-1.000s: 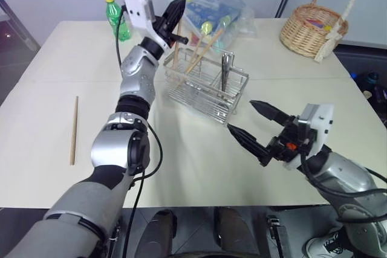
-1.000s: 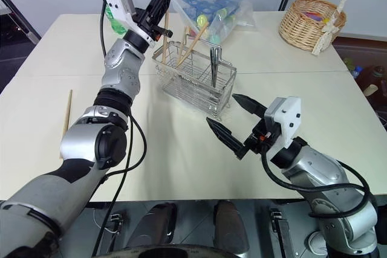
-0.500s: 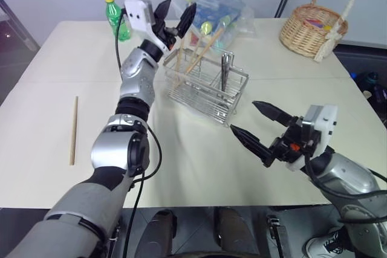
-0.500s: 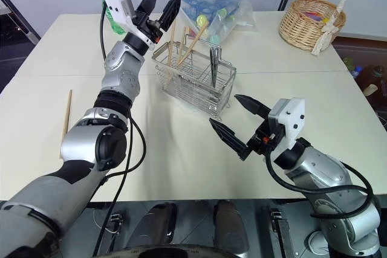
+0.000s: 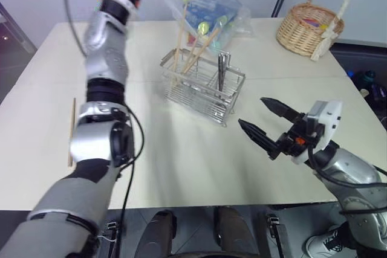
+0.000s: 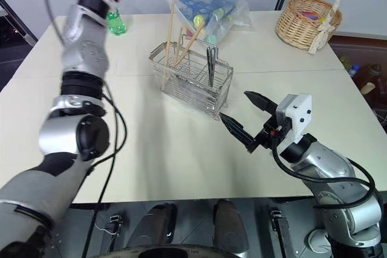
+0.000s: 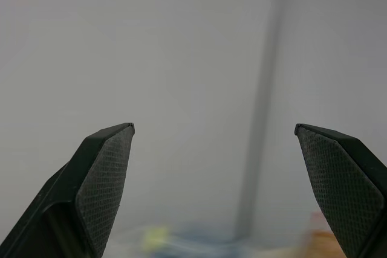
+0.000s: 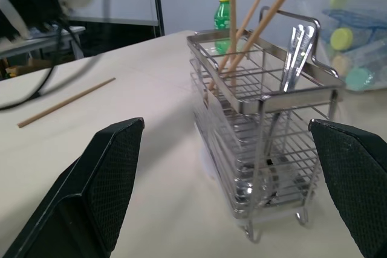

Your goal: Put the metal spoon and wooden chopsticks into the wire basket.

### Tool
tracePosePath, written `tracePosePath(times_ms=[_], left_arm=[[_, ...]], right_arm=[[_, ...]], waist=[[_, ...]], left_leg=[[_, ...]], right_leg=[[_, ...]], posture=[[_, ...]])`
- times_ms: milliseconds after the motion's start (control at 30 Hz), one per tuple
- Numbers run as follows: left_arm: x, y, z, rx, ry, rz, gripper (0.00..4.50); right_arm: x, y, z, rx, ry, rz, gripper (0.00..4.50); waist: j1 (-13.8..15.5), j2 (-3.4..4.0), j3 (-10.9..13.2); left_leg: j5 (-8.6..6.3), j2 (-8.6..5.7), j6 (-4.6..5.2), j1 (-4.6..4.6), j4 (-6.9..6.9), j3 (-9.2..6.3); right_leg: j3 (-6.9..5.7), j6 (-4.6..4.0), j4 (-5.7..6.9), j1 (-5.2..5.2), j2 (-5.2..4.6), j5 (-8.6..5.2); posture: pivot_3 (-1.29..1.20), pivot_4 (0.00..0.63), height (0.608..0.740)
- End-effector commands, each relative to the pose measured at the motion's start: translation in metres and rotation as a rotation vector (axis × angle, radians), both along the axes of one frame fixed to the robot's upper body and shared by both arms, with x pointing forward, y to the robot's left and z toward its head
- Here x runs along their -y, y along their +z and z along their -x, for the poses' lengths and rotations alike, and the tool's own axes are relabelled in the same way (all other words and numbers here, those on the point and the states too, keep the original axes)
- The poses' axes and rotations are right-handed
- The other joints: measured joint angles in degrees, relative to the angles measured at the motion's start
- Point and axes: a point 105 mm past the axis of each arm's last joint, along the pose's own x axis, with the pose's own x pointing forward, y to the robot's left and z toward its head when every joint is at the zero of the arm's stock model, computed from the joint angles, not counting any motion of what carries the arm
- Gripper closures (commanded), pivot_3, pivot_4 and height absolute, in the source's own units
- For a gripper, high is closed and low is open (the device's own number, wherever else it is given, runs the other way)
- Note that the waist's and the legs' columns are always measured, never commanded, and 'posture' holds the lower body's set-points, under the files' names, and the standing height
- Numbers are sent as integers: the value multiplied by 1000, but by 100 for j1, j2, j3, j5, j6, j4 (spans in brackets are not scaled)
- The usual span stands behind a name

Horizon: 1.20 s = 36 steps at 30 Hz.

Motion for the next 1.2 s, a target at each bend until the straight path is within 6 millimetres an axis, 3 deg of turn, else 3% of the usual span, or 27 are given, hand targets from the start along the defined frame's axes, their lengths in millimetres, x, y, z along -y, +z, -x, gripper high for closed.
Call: tracePosePath(times_ms=[33,167,333,433,567,733,833,967,1200], left_arm=[[-50,-20,-2,-116,269,-47,34],[-95,-52,9,-239,449,3,34],[-120,-97,27,-405,620,21,34],[-138,-131,52,-543,820,-49,34],[-134,-159,81,-669,906,-41,34],[-109,-197,112,-838,887,-50,34],[-109,-209,125,-914,904,-23,34],[-116,-223,135,-1036,933,26,34],[-127,-220,138,-1069,929,8,34]], right_arm=[[3,12,2,53,13,16,0],[-1,14,11,35,67,28,0],[-6,15,20,12,139,63,0],[-10,16,24,11,190,102,0],[-11,17,25,11,221,135,0],[-15,18,31,9,299,183,0],[-15,20,32,15,330,206,0],[-15,23,32,15,366,230,0],[-18,22,28,19,378,231,0]], waist=[[14,2,-1],[45,0,0],[59,-5,0],[27,-2,-2],[44,-3,-2],[63,-15,-6],[63,-16,-7],[45,-18,-8],[62,-19,-8]], left_leg=[[0,-1,0,0,1,0],[0,-1,0,-6,1,-3],[0,-2,-1,-13,3,-6],[0,-2,0,-9,3,-4],[0,0,0,-2,0,3],[0,-2,-1,-8,7,3],[-1,-1,-1,-5,6,3],[-1,0,-1,-4,7,6],[-1,0,-1,-6,6,6]], right_leg=[[1,0,0,1,0,0],[3,-1,1,-5,-1,0],[3,-1,-2,-6,-3,1],[4,-2,1,-5,-3,2],[11,-2,8,-8,-1,1],[9,-2,0,0,-3,2],[8,-2,0,1,-2,1],[8,-2,0,1,-1,1],[8,-3,-4,1,-2,1]], posture=[[0,150,740],[0,150,740],[0,150,740],[0,150,740],[0,150,740],[0,150,740],[0,150,740],[0,150,740],[0,150,740]])
